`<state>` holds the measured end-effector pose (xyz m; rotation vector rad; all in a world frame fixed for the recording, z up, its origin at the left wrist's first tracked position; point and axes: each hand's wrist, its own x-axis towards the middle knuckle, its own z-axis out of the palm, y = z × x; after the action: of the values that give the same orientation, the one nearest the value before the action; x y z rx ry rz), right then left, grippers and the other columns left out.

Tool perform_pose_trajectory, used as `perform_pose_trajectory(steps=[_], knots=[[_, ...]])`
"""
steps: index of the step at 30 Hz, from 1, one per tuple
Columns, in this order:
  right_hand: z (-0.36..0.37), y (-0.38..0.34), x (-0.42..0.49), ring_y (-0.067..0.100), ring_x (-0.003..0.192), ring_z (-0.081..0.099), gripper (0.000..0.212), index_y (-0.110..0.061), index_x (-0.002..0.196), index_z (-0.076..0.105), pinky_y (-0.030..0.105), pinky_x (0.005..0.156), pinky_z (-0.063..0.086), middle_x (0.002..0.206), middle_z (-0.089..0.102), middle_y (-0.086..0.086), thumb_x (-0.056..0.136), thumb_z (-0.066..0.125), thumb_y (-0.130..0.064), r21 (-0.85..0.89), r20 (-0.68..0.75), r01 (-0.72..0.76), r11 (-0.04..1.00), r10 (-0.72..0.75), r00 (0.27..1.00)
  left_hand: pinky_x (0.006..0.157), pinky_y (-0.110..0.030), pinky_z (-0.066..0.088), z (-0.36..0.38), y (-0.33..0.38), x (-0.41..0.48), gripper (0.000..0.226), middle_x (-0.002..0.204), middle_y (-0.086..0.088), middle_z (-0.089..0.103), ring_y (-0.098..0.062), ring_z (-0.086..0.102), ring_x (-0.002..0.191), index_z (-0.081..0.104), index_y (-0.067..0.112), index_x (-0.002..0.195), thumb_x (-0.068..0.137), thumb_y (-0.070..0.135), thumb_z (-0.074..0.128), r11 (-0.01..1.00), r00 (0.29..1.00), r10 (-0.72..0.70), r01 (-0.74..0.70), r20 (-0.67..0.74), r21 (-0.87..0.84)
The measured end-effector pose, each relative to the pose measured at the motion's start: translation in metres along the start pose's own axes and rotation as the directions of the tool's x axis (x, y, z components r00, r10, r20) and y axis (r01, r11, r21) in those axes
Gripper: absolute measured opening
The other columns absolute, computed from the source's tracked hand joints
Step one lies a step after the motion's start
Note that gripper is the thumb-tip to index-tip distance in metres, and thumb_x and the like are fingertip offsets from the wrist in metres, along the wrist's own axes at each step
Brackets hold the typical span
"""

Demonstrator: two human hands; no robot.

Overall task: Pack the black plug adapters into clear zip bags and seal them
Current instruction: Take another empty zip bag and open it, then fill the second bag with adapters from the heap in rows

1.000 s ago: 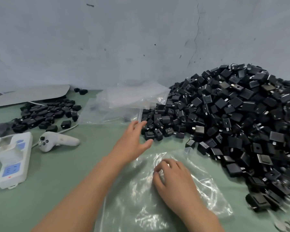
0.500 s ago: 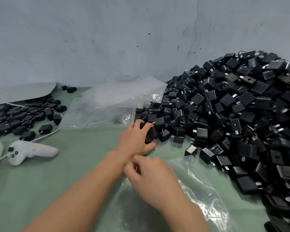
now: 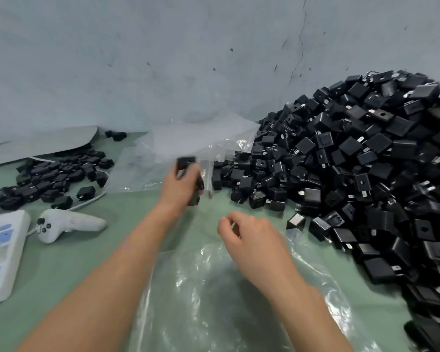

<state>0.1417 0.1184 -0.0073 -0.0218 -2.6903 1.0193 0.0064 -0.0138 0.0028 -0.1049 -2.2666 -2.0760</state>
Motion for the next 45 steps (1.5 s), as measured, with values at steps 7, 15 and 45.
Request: perform_pose_trajectory(steps=[7, 15, 45], knots=[[0.040, -0.059, -0.029, 0.031, 0.089, 0.057, 0.047, -0.022, 0.090, 0.046, 0.038, 0.070, 0.032, 0.094, 0.061, 0.002, 0.091, 0.037, -0.068, -0.183, 0.292, 0.204, 0.962, -0.145, 0.945, 0.066, -0.037, 0.054, -0.093, 0.007, -0.084, 0.028, 0.102, -0.015, 0.066, -0.028, 0.064, 0.082, 0.068, 0.013, 0.092, 0.086, 0.040, 0.066, 0.486, 0.943, -0.189, 0.331, 0.273, -0.809], [0.074, -0.080, -0.058, 0.029, 0.115, 0.050, 0.054, -0.013, 0.124, 0.046, 0.040, 0.083, 0.039, 0.123, 0.051, 0.009, 0.097, 0.039, -0.058, -0.381, 0.398, 0.298, 0.875, -0.136, 0.907, 0.066, -0.037, 0.054, -0.130, -0.005, -0.154, 0.028, 0.109, -0.013, 0.064, -0.027, 0.064, 0.084, 0.070, 0.019, 0.100, 0.082, 0.040, 0.069, 0.436, 0.935, -0.225, 0.348, 0.274, -0.830], [0.044, -0.061, -0.045, 0.012, 0.059, 0.054, 0.018, -0.026, 0.081, 0.055, 0.024, 0.056, 0.042, 0.083, 0.066, -0.006, 0.095, 0.047, -0.035, 0.238, 0.225, -0.046, 0.970, -0.009, 0.974, 0.065, -0.036, 0.059, -0.119, 0.008, -0.179, 0.054, 0.094, -0.012, 0.070, -0.028, 0.071, 0.082, 0.071, 0.016, 0.105, 0.062, 0.047, 0.076, 0.803, 0.905, -0.377, 0.426, 0.198, -0.417]])
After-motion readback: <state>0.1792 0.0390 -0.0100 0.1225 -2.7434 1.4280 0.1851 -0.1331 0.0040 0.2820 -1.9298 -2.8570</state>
